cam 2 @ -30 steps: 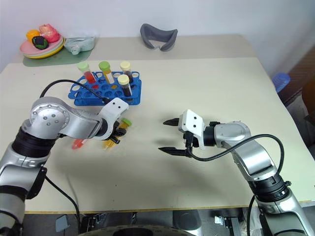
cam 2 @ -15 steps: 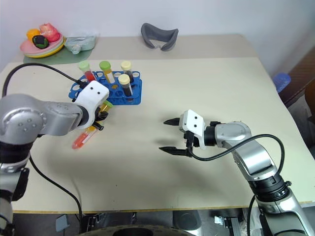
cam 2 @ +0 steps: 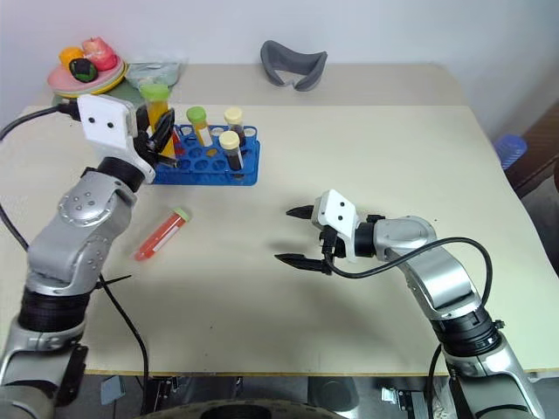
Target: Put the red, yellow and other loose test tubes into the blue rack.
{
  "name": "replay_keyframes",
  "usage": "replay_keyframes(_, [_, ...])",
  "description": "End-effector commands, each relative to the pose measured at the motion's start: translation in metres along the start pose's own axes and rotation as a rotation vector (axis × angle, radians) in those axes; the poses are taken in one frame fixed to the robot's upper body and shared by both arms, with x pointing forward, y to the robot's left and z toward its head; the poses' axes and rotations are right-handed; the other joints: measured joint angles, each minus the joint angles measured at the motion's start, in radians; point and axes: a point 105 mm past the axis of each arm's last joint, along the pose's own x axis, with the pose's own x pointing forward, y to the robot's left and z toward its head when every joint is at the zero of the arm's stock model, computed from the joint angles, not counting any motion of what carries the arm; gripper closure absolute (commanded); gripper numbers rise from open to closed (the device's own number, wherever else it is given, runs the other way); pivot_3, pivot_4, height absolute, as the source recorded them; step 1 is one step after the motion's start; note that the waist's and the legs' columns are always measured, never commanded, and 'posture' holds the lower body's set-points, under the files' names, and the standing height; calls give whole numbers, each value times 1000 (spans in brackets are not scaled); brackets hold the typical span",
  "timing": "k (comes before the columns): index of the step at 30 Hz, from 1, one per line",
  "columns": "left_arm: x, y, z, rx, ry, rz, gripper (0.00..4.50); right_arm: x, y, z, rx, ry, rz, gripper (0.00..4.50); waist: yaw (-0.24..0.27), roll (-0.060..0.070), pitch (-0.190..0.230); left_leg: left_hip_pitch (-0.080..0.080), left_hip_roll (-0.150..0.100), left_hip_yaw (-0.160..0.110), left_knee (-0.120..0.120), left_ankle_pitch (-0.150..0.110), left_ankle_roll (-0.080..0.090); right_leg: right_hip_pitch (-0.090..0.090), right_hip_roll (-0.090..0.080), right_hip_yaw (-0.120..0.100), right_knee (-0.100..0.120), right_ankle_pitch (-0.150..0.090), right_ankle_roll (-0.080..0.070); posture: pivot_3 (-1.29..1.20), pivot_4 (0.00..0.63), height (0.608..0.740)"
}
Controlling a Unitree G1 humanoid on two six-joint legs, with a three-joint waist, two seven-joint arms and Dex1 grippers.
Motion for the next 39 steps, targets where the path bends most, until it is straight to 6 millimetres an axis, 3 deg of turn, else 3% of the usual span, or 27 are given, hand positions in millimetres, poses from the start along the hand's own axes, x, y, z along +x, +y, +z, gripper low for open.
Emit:
replay_keyframes(1, [3,0,13,-24,-184,32,3523,1,5,13,-27,-39,0,0,0,0,0,0,0,0,0,0,1,0,0,0,0,0,0,0,150,740])
replay_keyframes(16, [12,-12,-39,-106,-252,7,3523,-4,0,22,-14,-61,-60,0,-3,0,0,0,0,0,0,-1,1,0,0,0,1,0,0,0,150,740])
replay_keyframes(39, [16,-19,-63,-119,-236,16,3523,-8,-4,35,32,-127,-97,0,-4,0,0,1,0,0,0,-1,1,0,0,0,1,0,0,0,150,740])
